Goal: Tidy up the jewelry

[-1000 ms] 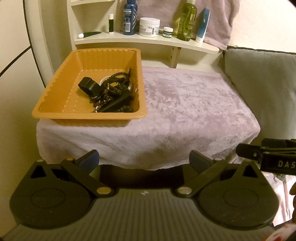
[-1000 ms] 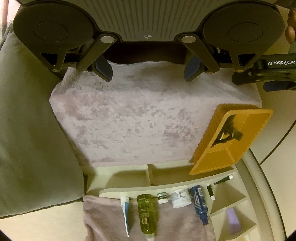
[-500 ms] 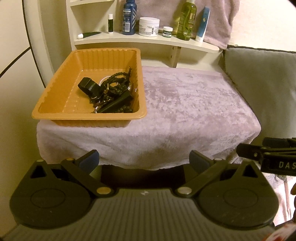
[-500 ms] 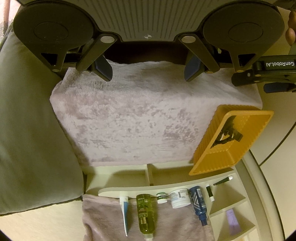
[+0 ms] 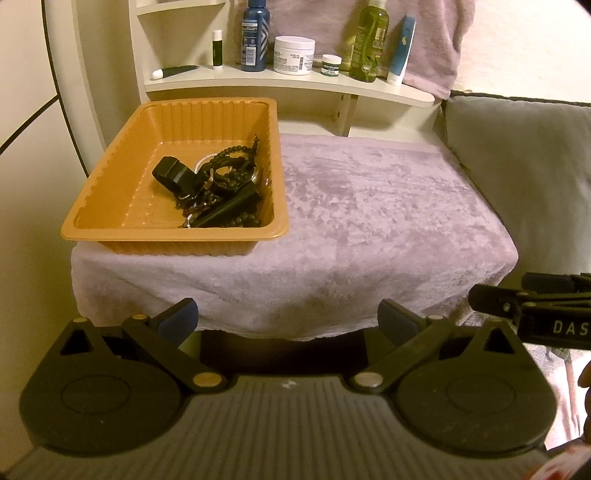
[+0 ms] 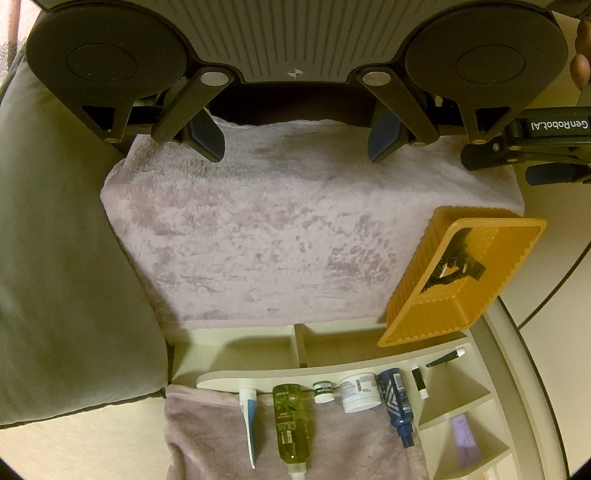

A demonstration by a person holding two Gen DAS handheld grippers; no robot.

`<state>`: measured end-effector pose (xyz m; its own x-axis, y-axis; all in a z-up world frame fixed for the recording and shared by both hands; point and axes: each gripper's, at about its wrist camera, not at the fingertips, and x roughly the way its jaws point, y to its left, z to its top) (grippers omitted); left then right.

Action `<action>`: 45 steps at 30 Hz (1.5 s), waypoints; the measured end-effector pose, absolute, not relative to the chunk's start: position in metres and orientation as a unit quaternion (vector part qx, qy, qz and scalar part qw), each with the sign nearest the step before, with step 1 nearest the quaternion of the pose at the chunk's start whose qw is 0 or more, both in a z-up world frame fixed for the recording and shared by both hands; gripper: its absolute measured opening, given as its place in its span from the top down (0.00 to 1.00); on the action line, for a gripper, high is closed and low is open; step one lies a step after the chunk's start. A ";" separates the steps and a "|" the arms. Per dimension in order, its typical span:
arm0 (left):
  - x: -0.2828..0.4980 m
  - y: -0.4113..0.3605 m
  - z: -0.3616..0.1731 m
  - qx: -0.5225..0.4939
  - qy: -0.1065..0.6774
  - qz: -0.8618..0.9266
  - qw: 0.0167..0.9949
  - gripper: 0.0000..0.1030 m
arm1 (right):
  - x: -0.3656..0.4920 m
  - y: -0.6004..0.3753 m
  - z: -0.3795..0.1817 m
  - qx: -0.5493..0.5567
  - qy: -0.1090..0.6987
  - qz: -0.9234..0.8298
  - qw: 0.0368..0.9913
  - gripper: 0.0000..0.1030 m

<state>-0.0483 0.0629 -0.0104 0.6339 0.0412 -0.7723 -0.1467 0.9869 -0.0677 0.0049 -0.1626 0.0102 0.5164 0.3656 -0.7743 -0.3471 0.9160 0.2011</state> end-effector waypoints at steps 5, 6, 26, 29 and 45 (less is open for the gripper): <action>-0.049 0.063 -0.010 -0.062 0.424 0.052 0.902 0.00 | 0.005 -0.163 0.011 0.010 0.447 0.205 0.871 0.18; -0.049 0.063 -0.010 -0.062 0.424 0.053 0.902 0.00 | 0.005 -0.163 0.011 0.010 0.447 0.205 0.871 0.18; -0.049 0.062 -0.009 -0.064 0.423 0.051 0.902 0.00 | 0.003 -0.163 0.013 0.010 0.443 0.204 0.873 0.18; -0.049 0.062 -0.009 -0.064 0.423 0.051 0.902 0.00 | 0.004 -0.163 0.013 0.010 0.444 0.204 0.873 0.18; -0.049 0.062 -0.009 -0.064 0.423 0.050 0.902 0.00 | 0.004 -0.163 0.013 0.010 0.443 0.204 0.873 0.18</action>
<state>-0.0491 0.0620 -0.0094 0.6372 0.0370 -0.7699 -0.1452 0.9867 -0.0728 0.0039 -0.1627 0.0128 0.5243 0.3643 -0.7697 -0.3466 0.9169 0.1979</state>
